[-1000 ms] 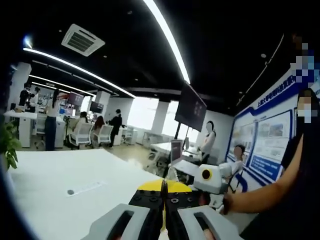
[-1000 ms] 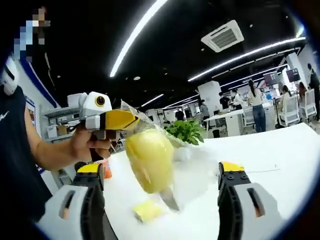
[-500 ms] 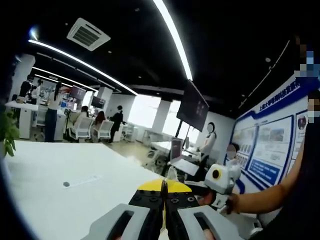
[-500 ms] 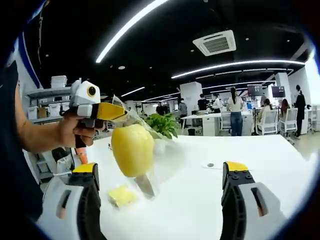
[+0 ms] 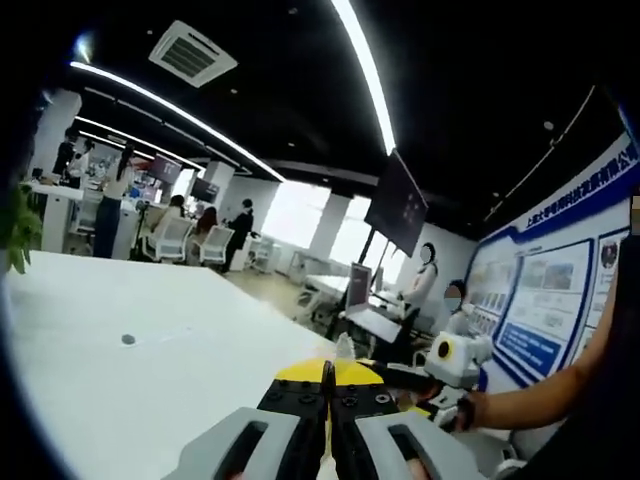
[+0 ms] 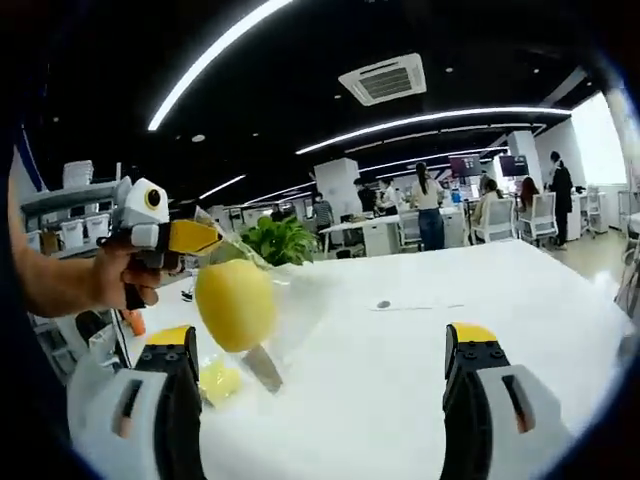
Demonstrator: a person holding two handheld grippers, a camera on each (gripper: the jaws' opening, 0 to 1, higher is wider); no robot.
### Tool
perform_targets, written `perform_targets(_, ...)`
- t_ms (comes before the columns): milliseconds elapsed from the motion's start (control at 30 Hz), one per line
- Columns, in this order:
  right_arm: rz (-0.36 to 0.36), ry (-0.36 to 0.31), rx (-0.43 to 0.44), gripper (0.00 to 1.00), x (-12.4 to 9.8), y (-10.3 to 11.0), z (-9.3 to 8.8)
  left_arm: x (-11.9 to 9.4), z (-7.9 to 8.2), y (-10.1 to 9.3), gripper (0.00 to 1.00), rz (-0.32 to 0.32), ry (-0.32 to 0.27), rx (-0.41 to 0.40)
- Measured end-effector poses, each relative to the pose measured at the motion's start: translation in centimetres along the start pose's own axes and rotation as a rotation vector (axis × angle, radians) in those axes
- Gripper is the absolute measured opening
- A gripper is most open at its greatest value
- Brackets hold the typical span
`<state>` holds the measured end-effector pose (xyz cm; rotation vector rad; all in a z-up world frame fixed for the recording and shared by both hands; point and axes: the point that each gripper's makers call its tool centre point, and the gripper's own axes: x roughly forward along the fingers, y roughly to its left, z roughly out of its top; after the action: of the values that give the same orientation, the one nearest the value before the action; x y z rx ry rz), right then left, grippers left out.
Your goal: Compare the silicone blocks by pressing each to a similar depth, holding the contact briefly, and releasing to observe deformation and rebound differences across the visible hardness samples.
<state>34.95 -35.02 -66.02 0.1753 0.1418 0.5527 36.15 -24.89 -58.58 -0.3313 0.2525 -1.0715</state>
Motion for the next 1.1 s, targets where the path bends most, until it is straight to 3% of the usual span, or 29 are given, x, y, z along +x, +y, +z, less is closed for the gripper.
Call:
perform_targets(67, -0.039, 0.005, -0.021, 0.96, -0.4, -0.5, -1.0, 0.2, -0.7, 0.3, 0.00, 0.008, 0.007, -0.006)
perform_targets(300, -0.048, 0.073, -0.032, 0.96, -1.1, -0.4, -4.0, 0.2, -2.4, 1.5, 0.00, 0.030, -0.007, -0.105)
perform_targets(467, -0.038, 0.083, -0.048, 0.96, -1.2, 0.0, -4.4, 0.2, -4.1, 1.9, 0.00, 0.051, 0.000, -0.102)
perform_targets(567, -0.016, 0.106, -0.119, 0.96, -1.1, 0.6, -4.9, 0.1, -5.0, 2.4, 0.00, 0.070, 0.003, -0.120)
perform_targets(833, -0.013, 0.133, -0.129, 0.96, -1.3, 0.8, -6.0, 0.1, -7.7, 3.5, 0.00, 0.087, 0.038, -0.177)
perform_targets(933, -0.014, 0.141, -0.122, 0.96, -1.3, 0.8, -6.3, 0.2, -8.4, 4.0, 0.00, 0.088, 0.012, -0.281)
perform_targets(1100, -0.015, 0.143, -0.127, 0.96, -1.4, 0.9, -6.5, -0.1, -9.7, 5.3, 0.00, 0.115, 0.004, -0.331)
